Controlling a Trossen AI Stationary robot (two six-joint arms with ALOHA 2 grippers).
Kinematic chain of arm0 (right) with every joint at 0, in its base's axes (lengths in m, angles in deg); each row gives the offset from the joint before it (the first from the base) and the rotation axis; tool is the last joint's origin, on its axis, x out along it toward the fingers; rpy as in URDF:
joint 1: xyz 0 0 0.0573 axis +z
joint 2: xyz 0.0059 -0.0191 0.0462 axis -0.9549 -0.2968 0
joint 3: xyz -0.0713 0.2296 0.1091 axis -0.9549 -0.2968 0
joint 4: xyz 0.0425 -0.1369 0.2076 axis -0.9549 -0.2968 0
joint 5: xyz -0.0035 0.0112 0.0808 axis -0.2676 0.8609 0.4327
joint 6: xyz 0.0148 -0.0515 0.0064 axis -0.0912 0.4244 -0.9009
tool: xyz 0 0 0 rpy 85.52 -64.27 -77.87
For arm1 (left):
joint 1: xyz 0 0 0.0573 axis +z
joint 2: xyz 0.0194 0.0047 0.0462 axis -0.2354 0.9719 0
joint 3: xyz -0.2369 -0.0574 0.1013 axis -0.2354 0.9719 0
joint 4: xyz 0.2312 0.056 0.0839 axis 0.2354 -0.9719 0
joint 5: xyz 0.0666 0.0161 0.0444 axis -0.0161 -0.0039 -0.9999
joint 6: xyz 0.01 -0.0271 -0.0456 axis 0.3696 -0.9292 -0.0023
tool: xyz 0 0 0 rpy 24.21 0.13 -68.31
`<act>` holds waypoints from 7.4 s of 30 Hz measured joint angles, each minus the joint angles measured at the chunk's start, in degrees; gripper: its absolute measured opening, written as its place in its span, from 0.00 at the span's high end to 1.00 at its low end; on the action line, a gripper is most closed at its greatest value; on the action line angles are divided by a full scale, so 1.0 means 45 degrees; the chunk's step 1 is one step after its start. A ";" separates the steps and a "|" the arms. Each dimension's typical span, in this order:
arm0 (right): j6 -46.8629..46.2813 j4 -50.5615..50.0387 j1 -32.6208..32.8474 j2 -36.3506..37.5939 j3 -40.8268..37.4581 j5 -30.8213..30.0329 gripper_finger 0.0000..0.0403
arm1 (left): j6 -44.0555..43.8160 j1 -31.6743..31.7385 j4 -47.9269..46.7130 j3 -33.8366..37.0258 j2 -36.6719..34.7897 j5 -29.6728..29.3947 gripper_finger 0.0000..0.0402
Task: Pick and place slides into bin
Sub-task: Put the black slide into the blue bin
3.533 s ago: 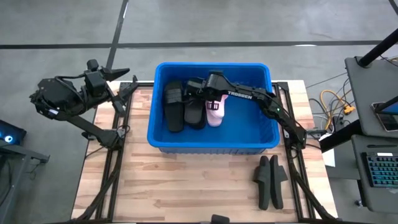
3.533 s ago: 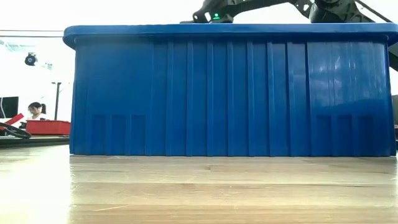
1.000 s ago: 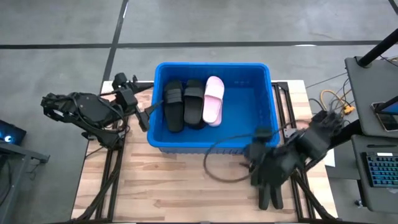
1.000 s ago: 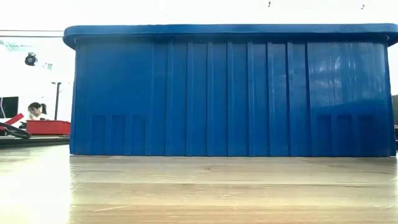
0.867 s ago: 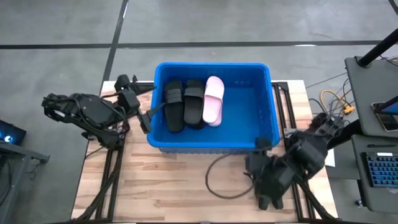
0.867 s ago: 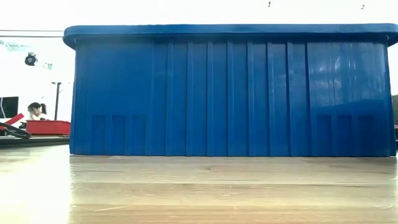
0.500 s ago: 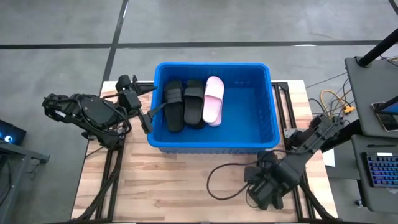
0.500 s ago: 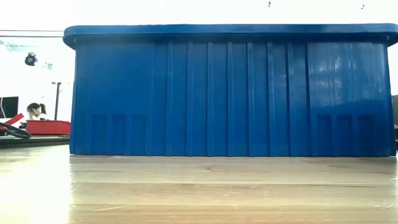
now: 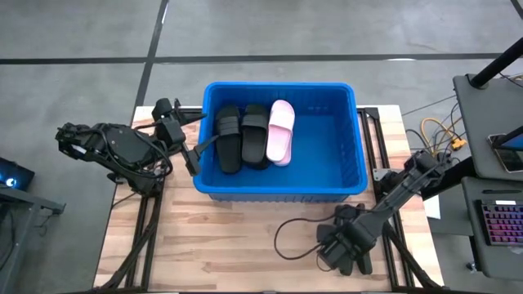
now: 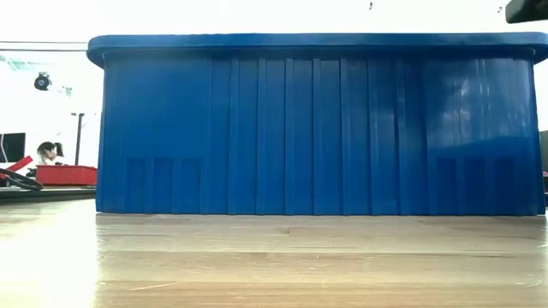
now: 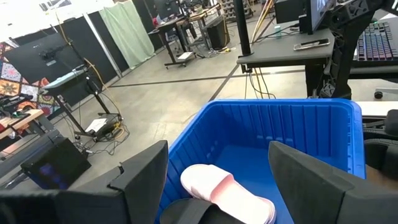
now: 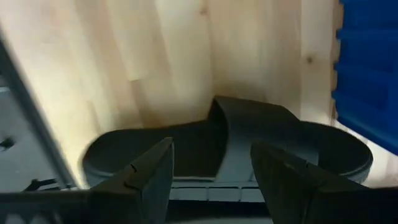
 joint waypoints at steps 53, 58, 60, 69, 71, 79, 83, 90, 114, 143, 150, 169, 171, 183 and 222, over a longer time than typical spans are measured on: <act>0.1584 0.2144 -0.0029 -0.0024 -0.0519 -0.1901 0.98 | 0.0034 0.0000 -0.0238 0.0004 -0.0010 0.0000 0.35; 0.1584 0.2133 -0.0053 -0.0019 0.1254 -0.1945 0.98 | 0.0024 0.0000 -0.0233 0.0004 -0.0007 0.0000 0.35; 0.1594 0.2159 -0.0053 -0.0019 0.2009 -0.2014 0.98 | 0.0024 0.0000 -0.0228 0.0004 -0.0010 0.0000 0.35; 0.1618 0.2513 -0.0160 -0.0002 0.5159 -0.9867 0.98 | 0.0029 0.0000 -0.0097 0.0004 -0.0010 0.0000 0.35; 0.1708 0.2654 -0.0280 0.0000 0.5714 -1.1666 0.98 | 0.0029 0.0000 -0.0097 0.0004 -0.0010 0.0000 0.35; 0.2641 0.2291 -0.1103 0.0108 0.6634 -1.5151 0.98 | 0.0029 -0.0001 -0.0102 -0.0001 -0.0010 0.0004 0.35; 0.2394 0.1904 -0.1992 0.0606 0.5910 -1.4372 0.98 | 0.0117 0.0000 -0.0112 -0.0001 -0.0034 0.0009 0.35; 0.2644 0.2563 -0.3336 0.2293 0.3323 -1.3154 0.98 | 0.0811 0.0000 -0.0109 -0.0013 -0.0133 -0.0030 0.35; 1.0426 1.4499 -1.3073 0.7340 -0.6214 -0.2956 0.98 | 0.1146 0.0034 0.0282 -0.0030 -0.0606 -0.2465 0.35; 1.3107 1.7303 -1.8155 0.6254 -0.9793 0.0851 0.98 | 0.1073 0.0034 0.0343 -0.0035 -0.0610 -0.4495 0.35; 1.2988 1.7731 -1.8557 0.5220 -0.9914 0.1942 0.98 | 0.1073 0.0034 0.0384 -0.0020 -0.0546 -0.4983 0.35; 1.2270 1.3894 -1.8779 0.3988 -0.7802 0.2066 0.57 | 0.1039 0.0034 0.0374 -0.0020 -0.0471 -0.5027 0.35; 1.2270 1.3280 -1.8787 0.3997 -0.7617 0.2055 0.51 | 0.1038 0.0034 0.0364 -0.0020 -0.0471 -0.5027 0.35; 1.2275 1.1342 -1.8787 0.4059 -0.6033 0.2085 0.38 | 0.1035 0.0034 0.0378 -0.0020 -0.0405 -0.5027 0.35; -0.5924 0.2008 0.2198 0.8527 -0.1680 -0.7080 0.44 | 0.1030 0.0029 0.0377 0.0004 0.0234 -0.4063 0.35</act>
